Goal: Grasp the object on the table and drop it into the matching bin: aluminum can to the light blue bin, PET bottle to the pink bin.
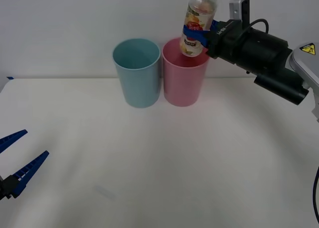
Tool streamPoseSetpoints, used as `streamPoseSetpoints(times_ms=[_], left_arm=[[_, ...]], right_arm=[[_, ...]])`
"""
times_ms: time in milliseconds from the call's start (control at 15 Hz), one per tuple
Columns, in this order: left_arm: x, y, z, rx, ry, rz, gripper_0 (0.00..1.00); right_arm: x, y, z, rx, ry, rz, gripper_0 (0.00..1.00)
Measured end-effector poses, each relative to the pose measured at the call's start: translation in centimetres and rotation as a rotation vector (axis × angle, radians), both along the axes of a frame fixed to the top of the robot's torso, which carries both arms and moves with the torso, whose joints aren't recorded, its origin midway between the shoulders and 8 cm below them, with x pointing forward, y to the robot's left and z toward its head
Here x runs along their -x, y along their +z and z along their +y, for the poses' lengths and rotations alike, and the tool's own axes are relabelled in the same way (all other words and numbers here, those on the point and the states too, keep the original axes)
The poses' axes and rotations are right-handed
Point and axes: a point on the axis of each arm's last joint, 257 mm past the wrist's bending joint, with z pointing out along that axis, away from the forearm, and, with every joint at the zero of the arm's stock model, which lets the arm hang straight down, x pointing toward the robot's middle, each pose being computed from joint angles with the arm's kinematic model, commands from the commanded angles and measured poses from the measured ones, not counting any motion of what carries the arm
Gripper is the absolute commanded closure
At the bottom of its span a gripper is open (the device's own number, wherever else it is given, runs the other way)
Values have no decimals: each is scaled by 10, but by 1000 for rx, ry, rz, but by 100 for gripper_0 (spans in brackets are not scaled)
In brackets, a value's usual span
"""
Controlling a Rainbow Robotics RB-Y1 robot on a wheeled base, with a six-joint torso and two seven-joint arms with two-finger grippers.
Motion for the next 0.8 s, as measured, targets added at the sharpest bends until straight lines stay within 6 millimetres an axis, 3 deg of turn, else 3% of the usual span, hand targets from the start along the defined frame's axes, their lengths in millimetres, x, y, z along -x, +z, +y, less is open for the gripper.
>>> streamPoseSetpoints(times_ms=[467,800], left_arm=[[0,0,0,0,0,0,0],[0,0,0,0,0,0,0]], right_arm=[[-48,-14,18,42,-45,36,100],[-56,-18,19,55,-62,40,96]])
